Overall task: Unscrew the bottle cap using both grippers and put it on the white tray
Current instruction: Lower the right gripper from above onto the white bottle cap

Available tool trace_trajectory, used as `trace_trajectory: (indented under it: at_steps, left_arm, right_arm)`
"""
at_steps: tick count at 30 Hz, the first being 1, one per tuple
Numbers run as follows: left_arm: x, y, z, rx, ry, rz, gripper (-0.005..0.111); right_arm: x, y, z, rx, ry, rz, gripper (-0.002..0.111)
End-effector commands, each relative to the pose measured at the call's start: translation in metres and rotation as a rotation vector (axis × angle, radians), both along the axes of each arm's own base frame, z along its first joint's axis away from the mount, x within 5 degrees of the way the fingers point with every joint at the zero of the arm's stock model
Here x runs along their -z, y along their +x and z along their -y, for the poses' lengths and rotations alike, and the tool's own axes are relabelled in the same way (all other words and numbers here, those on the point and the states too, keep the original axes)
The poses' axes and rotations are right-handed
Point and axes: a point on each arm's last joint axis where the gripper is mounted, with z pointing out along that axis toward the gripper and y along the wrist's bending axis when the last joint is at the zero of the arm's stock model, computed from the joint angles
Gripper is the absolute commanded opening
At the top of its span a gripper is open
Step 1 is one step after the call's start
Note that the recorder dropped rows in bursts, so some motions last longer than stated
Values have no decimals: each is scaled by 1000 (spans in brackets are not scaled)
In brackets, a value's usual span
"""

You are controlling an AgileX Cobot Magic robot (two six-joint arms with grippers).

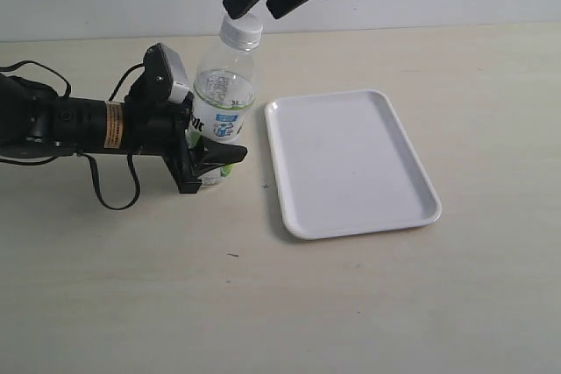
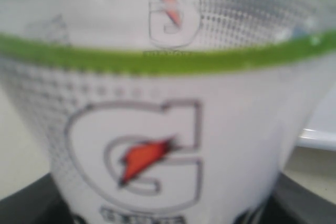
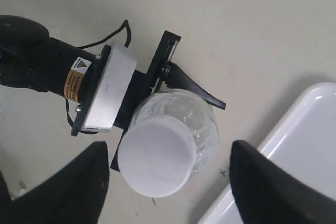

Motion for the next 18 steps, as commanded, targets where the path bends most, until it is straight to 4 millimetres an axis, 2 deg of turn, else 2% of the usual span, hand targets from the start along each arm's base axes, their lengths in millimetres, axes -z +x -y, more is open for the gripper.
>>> trace_trajectory:
  at_steps: [1, 18]
  left_arm:
    - [-6, 0, 4, 6, -31, 9, 0]
    - [-4, -1, 4, 18, -14, 10, 0]
  right_arm:
    - [0, -2, -7, -40, 10, 14, 64]
    - [6, -8, -20, -96, -110, 51, 63]
